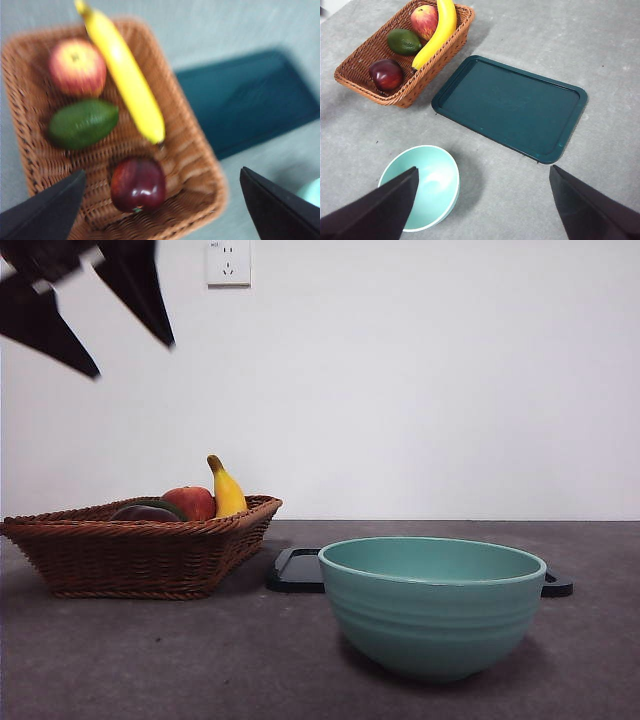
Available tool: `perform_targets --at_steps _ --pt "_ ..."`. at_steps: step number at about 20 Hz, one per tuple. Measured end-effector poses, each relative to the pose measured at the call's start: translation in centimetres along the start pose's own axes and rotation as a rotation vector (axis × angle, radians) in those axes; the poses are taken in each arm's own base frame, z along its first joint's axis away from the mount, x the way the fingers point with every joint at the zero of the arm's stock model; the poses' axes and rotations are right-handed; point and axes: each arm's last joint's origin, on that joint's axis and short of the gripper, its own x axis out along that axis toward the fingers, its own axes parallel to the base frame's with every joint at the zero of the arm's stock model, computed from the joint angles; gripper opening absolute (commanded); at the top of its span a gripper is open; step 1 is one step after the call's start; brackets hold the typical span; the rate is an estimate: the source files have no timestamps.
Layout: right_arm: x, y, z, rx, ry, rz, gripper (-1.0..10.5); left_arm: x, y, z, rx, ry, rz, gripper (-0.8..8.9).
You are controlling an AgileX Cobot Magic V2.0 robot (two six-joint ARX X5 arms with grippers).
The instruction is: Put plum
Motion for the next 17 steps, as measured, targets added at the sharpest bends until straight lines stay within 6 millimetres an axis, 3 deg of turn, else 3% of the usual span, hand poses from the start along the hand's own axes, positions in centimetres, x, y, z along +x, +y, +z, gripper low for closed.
perform_targets --at_steps 4,9,17 --pt "0.0 0.0 0.0 0.0 0.0 0.0 4.2 4.9 -0.3 0.0 0.055 0.148 0.03 4.91" --pt "0.0 0.0 0.0 0.0 0.0 0.0 4.2 9.0 -0.2 -1.3 0.098 0.295 0.075 4.91" --pt "0.0 0.0 0.0 0.0 0.0 0.0 4.2 12.8 0.4 -2.9 0.1 0.414 0.071 4.88"
